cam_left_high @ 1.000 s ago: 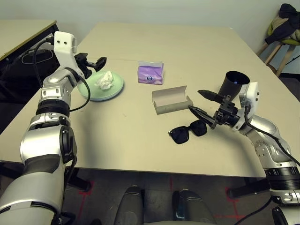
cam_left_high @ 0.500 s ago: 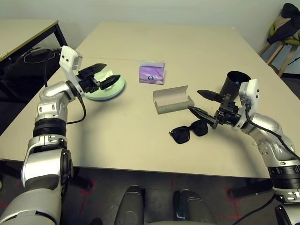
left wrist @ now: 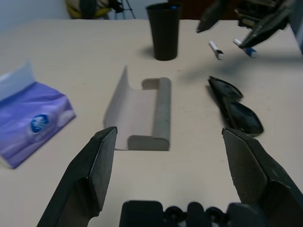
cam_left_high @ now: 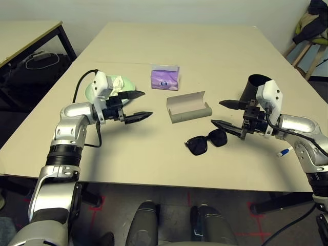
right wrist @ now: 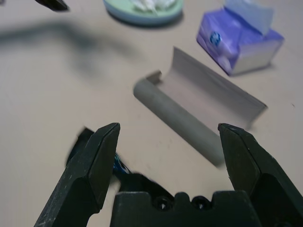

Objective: Organize and tidy the items on the table.

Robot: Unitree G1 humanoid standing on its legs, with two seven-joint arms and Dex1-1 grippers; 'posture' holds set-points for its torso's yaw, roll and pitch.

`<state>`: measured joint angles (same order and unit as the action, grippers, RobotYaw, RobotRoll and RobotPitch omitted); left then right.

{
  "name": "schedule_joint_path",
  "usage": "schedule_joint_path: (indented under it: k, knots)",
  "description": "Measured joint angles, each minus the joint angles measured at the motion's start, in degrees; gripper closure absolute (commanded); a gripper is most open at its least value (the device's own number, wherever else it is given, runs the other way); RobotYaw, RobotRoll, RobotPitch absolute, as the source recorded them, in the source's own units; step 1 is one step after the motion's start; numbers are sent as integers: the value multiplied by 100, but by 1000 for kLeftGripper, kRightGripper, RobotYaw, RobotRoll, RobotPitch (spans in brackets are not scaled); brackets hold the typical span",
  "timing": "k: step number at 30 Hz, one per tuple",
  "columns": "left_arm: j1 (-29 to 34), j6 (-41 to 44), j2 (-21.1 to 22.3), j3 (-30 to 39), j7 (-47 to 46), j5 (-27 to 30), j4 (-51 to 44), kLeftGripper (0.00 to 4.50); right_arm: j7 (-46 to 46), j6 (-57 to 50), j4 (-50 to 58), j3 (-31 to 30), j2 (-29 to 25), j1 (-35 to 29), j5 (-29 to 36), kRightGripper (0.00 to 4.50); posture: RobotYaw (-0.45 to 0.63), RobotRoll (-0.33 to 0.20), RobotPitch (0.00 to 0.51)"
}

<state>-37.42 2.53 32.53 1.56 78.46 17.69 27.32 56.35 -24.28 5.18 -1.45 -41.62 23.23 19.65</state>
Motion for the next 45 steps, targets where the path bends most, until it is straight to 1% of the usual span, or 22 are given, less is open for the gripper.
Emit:
schedule_joint_path:
  k: [3,5,7,9,12,17,23,26,29,33,38,45]
  knots:
    - [0,-23,-29,-64,158,9,5,11,-16,-424,417,-176,-263,96,-158,0,142,0,133]
    - [6,-20,-57,-107,216,13,16,11,13,-838,737,-459,-659,249,-376,0,142,0,135]
    - [16,-17,-100,-152,230,14,21,11,113,-1073,898,-568,-899,378,-477,0,144,0,137]
    - [31,-18,-142,-161,225,19,27,11,257,-1193,940,-729,-997,570,-543,0,152,0,139]
    - [71,-21,-269,-169,171,27,23,11,595,-1267,932,-1163,-1134,991,-736,0,167,0,142]
    - [254,-24,-290,-158,37,31,-8,11,1145,-1154,830,-1793,-1240,1471,-1149,0,195,0,145]
    - [485,-6,-301,-149,-92,56,-258,11,1801,-1066,735,-2647,-1196,2322,-1838,0,215,0,148]
    - [536,3,-305,-151,-126,62,-382,11,2038,-731,575,-2921,-1051,2595,-2142,0,224,0,150]
    - [566,18,-304,-154,-133,95,-445,11,2192,-235,447,-3151,-907,2717,-2451,0,233,0,150]
    - [682,58,-296,-155,-143,121,-572,11,2366,392,216,-3227,-887,2719,-2860,0,239,0,149]
    - [701,81,-274,-155,-156,123,-672,11,2482,918,12,-3298,-758,2711,-3181,0,247,0,148]
    - [763,161,-225,-155,-195,124,-847,11,2562,1184,-117,-3320,-400,2704,-3415,0,258,0,146]
